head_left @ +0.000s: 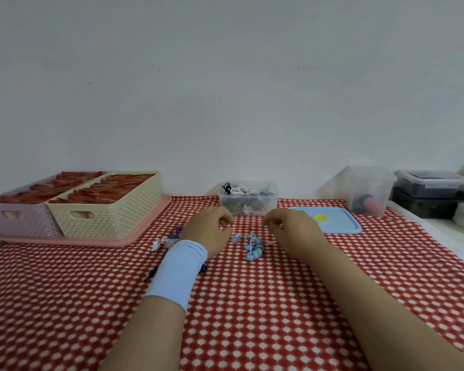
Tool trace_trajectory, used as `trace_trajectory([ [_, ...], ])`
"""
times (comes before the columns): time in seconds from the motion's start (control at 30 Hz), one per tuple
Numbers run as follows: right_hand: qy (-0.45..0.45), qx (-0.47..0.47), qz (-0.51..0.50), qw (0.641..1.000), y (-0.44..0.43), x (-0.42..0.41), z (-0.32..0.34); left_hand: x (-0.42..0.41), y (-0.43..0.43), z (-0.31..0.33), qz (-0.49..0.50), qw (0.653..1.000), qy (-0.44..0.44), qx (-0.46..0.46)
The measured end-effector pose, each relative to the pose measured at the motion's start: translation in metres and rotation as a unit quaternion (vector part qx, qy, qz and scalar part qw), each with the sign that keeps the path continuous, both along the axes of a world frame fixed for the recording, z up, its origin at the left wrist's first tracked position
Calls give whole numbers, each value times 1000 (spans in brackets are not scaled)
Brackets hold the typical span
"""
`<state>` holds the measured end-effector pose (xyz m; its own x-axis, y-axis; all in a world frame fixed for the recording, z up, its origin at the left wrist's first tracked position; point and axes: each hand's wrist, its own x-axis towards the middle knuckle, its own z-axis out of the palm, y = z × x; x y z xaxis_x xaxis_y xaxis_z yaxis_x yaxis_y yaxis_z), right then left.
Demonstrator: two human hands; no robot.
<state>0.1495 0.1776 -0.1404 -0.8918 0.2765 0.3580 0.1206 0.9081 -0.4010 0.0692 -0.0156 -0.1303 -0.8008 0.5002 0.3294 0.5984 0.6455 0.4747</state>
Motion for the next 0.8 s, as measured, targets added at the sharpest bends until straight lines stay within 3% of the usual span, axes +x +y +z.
trace_trajectory([
  [0.2, 64, -161, 50, 984, -4, 1, -3, 11, 4, 3, -78, 995, -18, -65],
  [0.57, 61, -214, 57, 973, -4, 0, -5, 5, 13, -7, -111, 987, -34, -109],
  [0.8, 99, -367, 92, 920, -8, 5, 2, 3, 12, -8, -59, 996, -40, 47],
])
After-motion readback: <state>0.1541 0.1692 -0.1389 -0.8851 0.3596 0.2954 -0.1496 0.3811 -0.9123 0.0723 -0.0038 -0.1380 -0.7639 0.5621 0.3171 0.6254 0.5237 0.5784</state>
